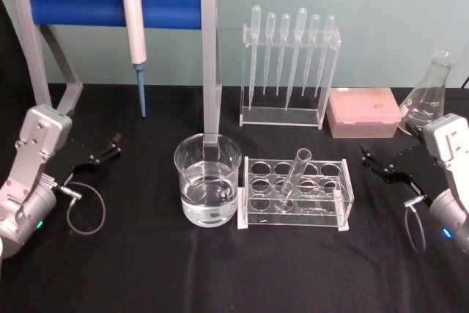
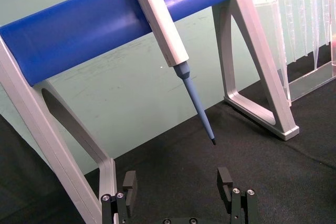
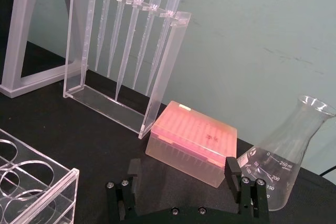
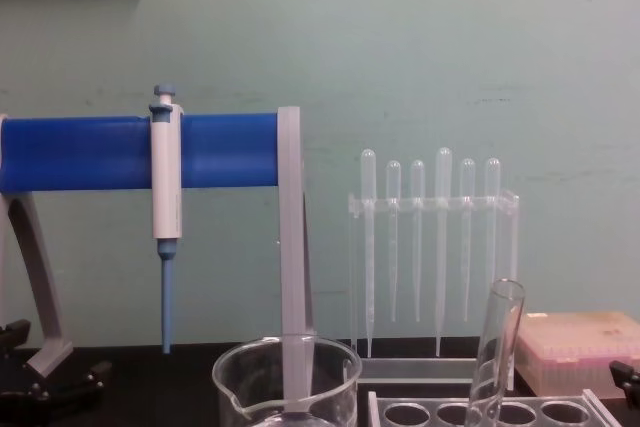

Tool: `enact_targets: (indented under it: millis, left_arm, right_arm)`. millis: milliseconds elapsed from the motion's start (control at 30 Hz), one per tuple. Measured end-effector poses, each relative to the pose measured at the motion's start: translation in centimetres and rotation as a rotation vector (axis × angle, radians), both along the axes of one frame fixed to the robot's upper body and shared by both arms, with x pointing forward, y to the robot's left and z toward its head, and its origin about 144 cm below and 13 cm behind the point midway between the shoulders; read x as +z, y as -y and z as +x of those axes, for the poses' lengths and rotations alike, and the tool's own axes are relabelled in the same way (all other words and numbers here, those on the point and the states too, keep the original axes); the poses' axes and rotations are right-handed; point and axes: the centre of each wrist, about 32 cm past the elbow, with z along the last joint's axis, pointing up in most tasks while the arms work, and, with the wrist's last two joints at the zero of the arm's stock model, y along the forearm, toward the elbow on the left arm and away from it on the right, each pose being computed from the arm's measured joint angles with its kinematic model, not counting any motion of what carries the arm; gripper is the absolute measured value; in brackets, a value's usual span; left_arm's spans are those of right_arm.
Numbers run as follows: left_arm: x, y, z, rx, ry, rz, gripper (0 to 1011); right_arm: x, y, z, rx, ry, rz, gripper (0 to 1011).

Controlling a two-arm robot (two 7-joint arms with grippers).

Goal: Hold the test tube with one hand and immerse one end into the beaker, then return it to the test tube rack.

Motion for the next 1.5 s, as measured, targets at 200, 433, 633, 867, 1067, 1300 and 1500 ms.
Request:
enact_targets:
  millis: [200,433,633,867,1067,1300,1500]
  left_arm:
    - [0.0,0.0,0.0,0.0,0.0,0.0,1000]
    - [0.0,0.0,0.0,0.0,0.0,0.0,1000]
    - [0.0,0.0,0.0,0.0,0.0,0.0,1000]
    - [0.0,0.0,0.0,0.0,0.0,0.0,1000]
    - [0.0,0.0,0.0,0.0,0.0,0.0,1000]
    - [0.0,0.0,0.0,0.0,0.0,0.0,1000]
    - [0.0,0.0,0.0,0.0,0.0,0.0,1000]
  right_arm:
    - [0.0,0.0,0.0,0.0,0.0,0.0,1004]
    - [0.0,0.0,0.0,0.0,0.0,0.0,1004]
    - [0.0,0.0,0.0,0.0,0.0,0.0,1004]
    - [0.0,0.0,0.0,0.0,0.0,0.0,1004]
    - [0.0,0.0,0.0,0.0,0.0,0.0,1004]
    - [0.0,0.0,0.0,0.0,0.0,0.0,1004]
    - [0.0,0.0,0.0,0.0,0.0,0.0,1004]
